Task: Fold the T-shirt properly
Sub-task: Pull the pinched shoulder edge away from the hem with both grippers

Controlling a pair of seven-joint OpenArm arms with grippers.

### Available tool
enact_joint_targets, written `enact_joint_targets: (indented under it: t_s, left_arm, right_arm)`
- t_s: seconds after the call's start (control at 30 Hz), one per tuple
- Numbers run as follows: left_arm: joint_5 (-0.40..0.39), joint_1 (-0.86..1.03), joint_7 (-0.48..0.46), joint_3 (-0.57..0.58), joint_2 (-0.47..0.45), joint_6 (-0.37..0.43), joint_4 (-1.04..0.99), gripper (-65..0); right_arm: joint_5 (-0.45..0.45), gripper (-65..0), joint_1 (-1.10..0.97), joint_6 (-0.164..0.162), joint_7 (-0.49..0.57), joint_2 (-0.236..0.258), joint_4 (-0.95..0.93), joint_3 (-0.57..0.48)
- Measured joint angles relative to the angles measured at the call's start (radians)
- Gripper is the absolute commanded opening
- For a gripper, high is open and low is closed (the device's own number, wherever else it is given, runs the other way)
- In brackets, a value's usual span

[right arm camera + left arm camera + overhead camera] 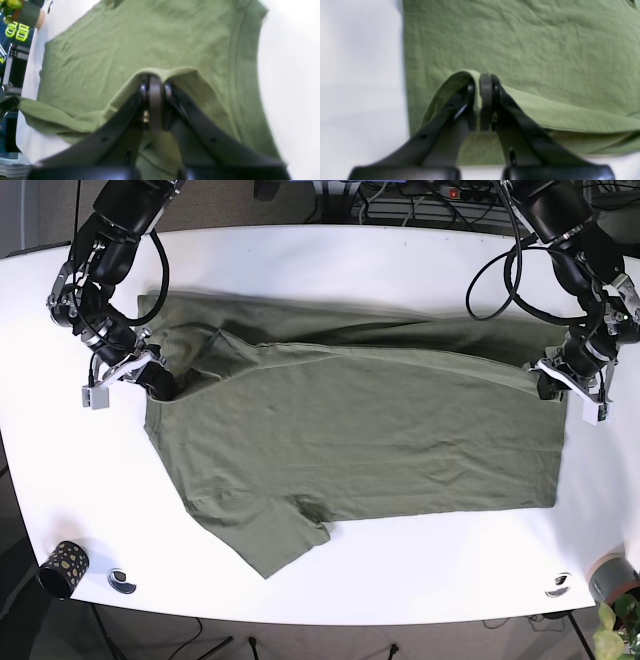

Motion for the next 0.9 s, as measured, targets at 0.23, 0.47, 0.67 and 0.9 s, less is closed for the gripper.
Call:
enact_joint_targets:
  t_s: [0.23,0.47,0.67,0.9]
  left_arm:
    - [0.003,-0.062,-0.012,0.002,-0.05,0.0,-0.121,-65.0]
    - [-0.002,-0.087,-0.11,0.014,-0.087,-0.001,-0.255,-65.0]
    - [0.008,-0.122,-0.129,0.072,-0.132,0.003,-0.349,-65.0]
    - [0.008,-0.15,-0.141,0.118,-0.14,0.003,-0.386,-36.4]
  right_arm:
    - [-0.005,-65.0,0.075,0.0,0.002,0.018,-0.095,-0.049]
    - [-0.121,-65.0,0.108,0.0,0.026,0.022,-0.118,-0.075]
    - [-0.167,-65.0,0.122,0.001,0.066,0.021,-0.122,-0.077]
    - [-0.302,-32.8,0.164,0.0,0.072,0.023,-0.123,-0.078]
